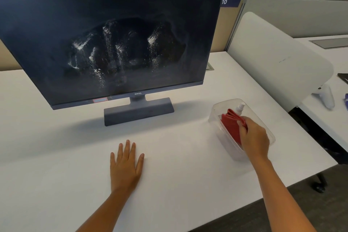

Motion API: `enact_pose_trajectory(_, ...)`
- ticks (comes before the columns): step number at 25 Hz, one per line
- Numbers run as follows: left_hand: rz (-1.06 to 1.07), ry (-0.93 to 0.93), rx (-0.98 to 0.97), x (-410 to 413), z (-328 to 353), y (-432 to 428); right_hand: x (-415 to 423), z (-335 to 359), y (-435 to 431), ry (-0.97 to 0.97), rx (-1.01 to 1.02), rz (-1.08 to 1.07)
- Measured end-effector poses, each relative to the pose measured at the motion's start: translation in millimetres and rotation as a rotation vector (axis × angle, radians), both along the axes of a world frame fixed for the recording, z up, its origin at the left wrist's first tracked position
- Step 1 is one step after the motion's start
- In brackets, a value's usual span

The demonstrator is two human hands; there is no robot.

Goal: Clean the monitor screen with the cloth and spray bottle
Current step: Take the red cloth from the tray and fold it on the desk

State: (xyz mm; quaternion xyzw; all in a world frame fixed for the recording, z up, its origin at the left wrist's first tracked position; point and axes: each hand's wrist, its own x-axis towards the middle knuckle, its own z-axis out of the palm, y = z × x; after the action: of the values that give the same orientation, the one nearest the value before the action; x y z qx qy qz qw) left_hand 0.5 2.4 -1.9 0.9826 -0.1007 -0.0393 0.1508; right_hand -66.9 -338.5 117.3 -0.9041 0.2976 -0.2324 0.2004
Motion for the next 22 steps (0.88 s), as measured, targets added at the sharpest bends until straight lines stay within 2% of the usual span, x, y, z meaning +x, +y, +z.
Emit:
enact_pose_trajectory(5, 0.003, -0.015, -0.006, -0.2, -2.7, 0.9, 0.1, 57.5, 7.6, -0.319, -0.2, -0.055)
enact_pose_trajectory(8, 0.006, -0.023, 0.004, 0.4, -4.6, 1.3, 2.8, 91.4, 33.1, -0.523, -0.289, 0.022)
enact_pose_trajectory(10, 0.008, -0.032, -0.008, 0.2, -4.8, 1.3, 7.1, 104.7, 55.3, -0.602, -0.259, 0.109)
enact_pose_trajectory(14, 0.023, -0.037, -0.066, -0.1, -5.1, 0.1, 25.2, 95.2, 104.9, -0.562, -0.011, 0.32)
enact_pose_trajectory(18, 0.079, -0.048, -0.194, 3.8, -6.6, 2.1, 47.9, 46.5, 156.2, -0.435, 0.279, 0.491)
enact_pose_trajectory(20, 0.13, -0.077, -0.302, 3.7, -5.2, 4.5, 59.8, 17.5, 166.0, -0.419, 0.476, 0.434)
enact_pose_trajectory(22, 0.193, -0.098, -0.37, 2.9, -3.8, 6.4, 70.6, -11.0, 160.4, -0.364, 0.812, 0.226)
